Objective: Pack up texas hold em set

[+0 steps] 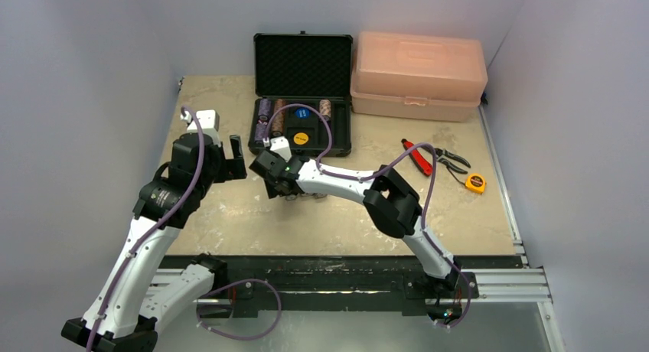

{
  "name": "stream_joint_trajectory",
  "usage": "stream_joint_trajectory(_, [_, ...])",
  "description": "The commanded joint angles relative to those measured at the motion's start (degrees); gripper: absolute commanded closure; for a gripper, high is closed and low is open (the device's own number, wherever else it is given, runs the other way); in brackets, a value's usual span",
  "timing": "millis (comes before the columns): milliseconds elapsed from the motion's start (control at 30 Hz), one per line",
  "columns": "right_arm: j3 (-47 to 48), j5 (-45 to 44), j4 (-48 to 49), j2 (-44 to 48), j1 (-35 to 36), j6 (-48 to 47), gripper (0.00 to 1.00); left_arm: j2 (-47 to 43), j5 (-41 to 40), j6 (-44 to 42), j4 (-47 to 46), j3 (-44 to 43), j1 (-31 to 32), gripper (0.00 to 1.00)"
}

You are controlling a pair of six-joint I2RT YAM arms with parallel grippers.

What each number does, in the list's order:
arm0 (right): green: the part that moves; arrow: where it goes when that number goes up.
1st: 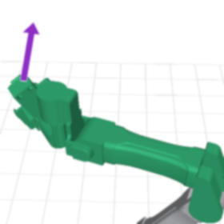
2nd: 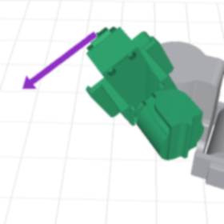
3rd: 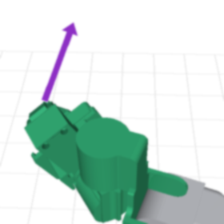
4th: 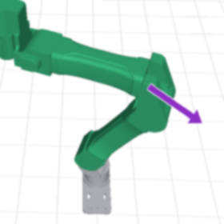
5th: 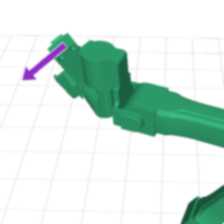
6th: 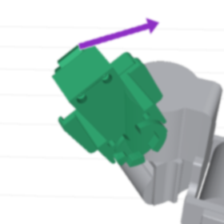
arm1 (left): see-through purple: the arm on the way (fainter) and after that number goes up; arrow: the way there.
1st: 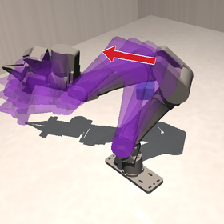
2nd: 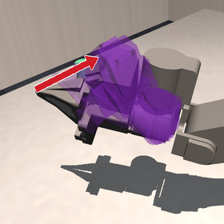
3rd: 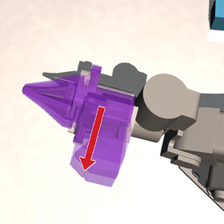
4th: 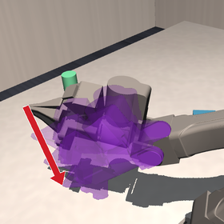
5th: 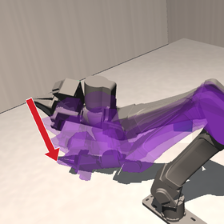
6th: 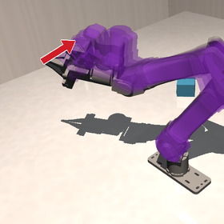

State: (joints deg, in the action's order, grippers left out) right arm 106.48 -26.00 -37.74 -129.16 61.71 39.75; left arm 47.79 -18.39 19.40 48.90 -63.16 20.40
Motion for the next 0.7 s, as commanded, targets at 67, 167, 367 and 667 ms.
stream_joint_trajectory(67, [0.7, -0.1, 1.3, -0.3, -0.5, -0.4, 0.37, 0.4, 0.7, -0.3, -1.9, -1.3, 0.3, 0.05])
stream_joint_trajectory(167, [0.1, 0.5, 1.8, -0.5, -0.6, -0.5, 0.39, 0.5, 0.7, -0.4, -1.9, -1.3, 0.3, 0.05])
stream_joint_trajectory(367, [-1.2, 1.5, 2.8, -0.8, -0.8, -0.2, 0.43, 0.8, 1.0, -0.4, -1.9, -1.3, 0.3, 0.05])
stream_joint_trajectory(667, [-1.4, 3.0, 3.2, -1.5, -1.0, -0.2, 0.42, 1.3, 1.6, -0.6, -2.0, -1.3, 0.3, 0.06])
